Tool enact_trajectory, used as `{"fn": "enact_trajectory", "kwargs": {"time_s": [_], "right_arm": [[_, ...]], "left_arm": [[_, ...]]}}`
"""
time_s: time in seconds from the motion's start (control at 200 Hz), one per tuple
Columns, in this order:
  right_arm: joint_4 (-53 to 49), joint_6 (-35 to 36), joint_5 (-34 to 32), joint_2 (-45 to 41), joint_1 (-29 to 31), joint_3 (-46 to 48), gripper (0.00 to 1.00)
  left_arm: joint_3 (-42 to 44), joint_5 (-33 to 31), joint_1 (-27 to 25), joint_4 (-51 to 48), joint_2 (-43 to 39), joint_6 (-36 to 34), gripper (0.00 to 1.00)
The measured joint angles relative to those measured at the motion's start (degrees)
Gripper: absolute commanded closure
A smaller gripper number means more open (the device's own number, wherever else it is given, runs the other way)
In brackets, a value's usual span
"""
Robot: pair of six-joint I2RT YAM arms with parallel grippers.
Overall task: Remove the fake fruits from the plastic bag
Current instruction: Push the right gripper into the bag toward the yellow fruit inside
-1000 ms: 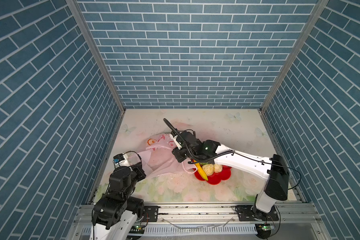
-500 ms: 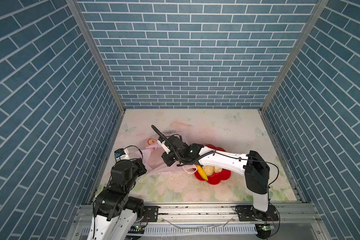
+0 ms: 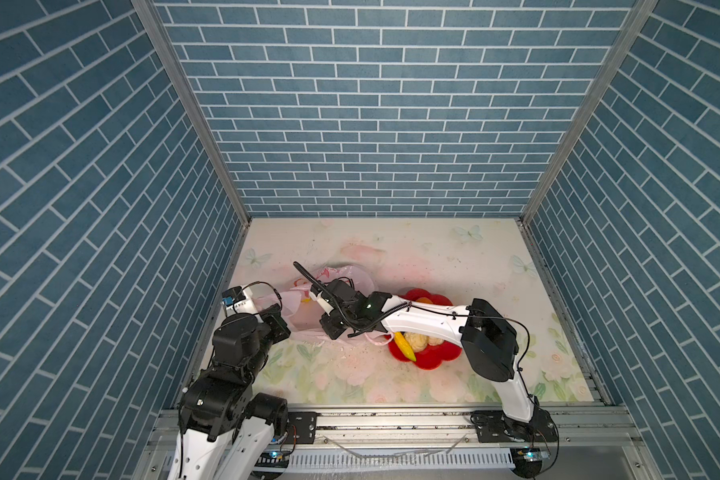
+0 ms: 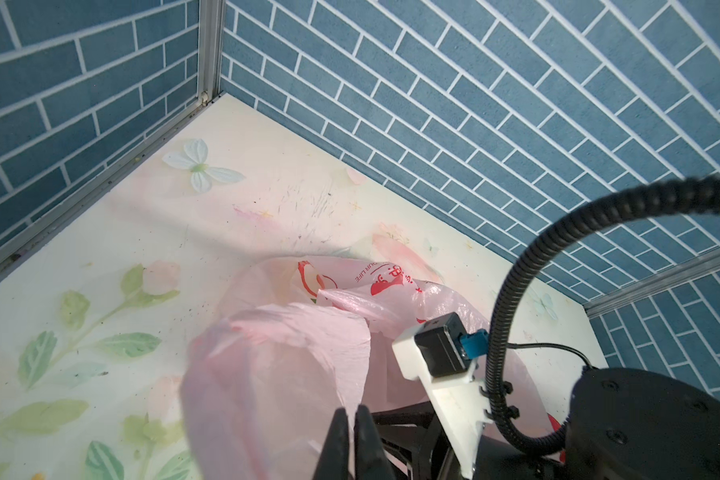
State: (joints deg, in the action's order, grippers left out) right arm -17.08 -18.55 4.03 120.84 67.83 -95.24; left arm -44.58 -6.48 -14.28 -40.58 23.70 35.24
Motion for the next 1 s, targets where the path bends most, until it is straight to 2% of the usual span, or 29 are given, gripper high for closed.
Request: {"fn": "enact_trajectory", "kwargs": {"time_s": [0.205, 0.56, 1.0], "right_arm": [[-0.1, 1.7, 2.3, 2.5, -0.2, -2.0, 0.85], [-3.1, 9.3, 4.8, 3.0, -0.2, -2.4, 0.87], [-12.3, 12.6, 6.3, 14.2, -0.7, -14.8, 0.86]], "left_arm": [[-0.4, -0.5, 0.0, -1.0, -0.8, -0.5, 0.91], [-0.4, -1.3, 0.0, -1.5, -0.9, -1.1, 0.91], [0.1, -0.1, 0.0, -0.4, -5.2, -1.8, 0.91]]}}
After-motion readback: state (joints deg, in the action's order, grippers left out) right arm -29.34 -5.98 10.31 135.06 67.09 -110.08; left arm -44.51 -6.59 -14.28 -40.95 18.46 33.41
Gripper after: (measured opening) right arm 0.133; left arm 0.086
